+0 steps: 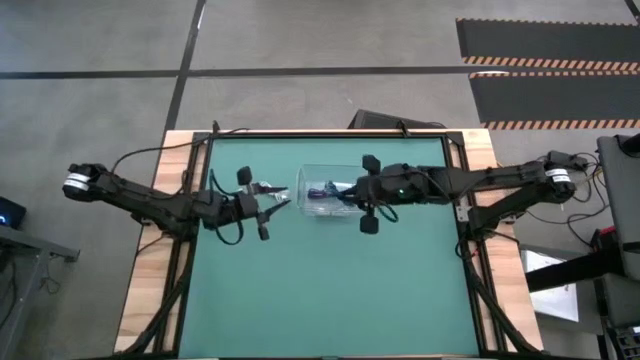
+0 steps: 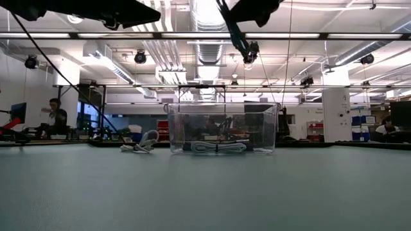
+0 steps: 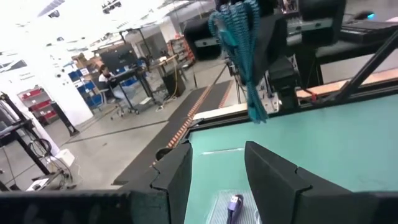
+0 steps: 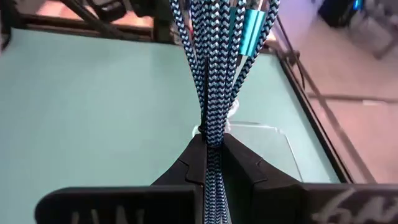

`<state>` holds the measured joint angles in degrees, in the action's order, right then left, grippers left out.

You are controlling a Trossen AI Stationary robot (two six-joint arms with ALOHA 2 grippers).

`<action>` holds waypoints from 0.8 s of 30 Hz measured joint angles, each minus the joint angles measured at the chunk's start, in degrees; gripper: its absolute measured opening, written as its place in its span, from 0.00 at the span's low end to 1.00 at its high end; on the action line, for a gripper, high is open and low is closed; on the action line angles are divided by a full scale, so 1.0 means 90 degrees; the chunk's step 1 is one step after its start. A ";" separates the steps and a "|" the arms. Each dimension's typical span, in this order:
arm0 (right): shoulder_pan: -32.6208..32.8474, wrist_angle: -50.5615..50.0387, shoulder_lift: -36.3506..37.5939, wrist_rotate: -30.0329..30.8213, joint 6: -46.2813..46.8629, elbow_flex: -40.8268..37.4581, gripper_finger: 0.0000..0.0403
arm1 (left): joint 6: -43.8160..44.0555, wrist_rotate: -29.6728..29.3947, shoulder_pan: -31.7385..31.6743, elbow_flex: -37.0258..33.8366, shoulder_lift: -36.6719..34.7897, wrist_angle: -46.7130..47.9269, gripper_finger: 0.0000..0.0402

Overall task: Pick and place USB-C Cables
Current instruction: Put the blue charger cable into the transparent container

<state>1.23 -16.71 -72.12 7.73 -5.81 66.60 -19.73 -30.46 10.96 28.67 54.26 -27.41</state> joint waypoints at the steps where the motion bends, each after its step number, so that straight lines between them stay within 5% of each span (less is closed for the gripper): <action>1: -0.0035 -0.0255 -0.0089 -0.0002 0.0036 0.0224 0.04 | 0.0000 -0.0002 0.0000 -0.0039 -0.0048 -0.0010 0.33; 14: -0.0529 -0.2367 -0.1393 -0.0025 0.0001 0.2005 0.04 | 0.0212 0.0007 0.0005 -0.0083 -0.0219 -0.0066 0.33; 24: -0.0862 -0.2664 -0.2071 -0.0078 -0.0190 0.2277 0.04 | 0.0374 0.0014 0.0031 -0.0083 -0.0364 -0.0069 0.33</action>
<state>-6.53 -40.68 -90.76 7.03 -7.53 87.09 -16.36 -30.33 11.24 27.92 50.99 -28.03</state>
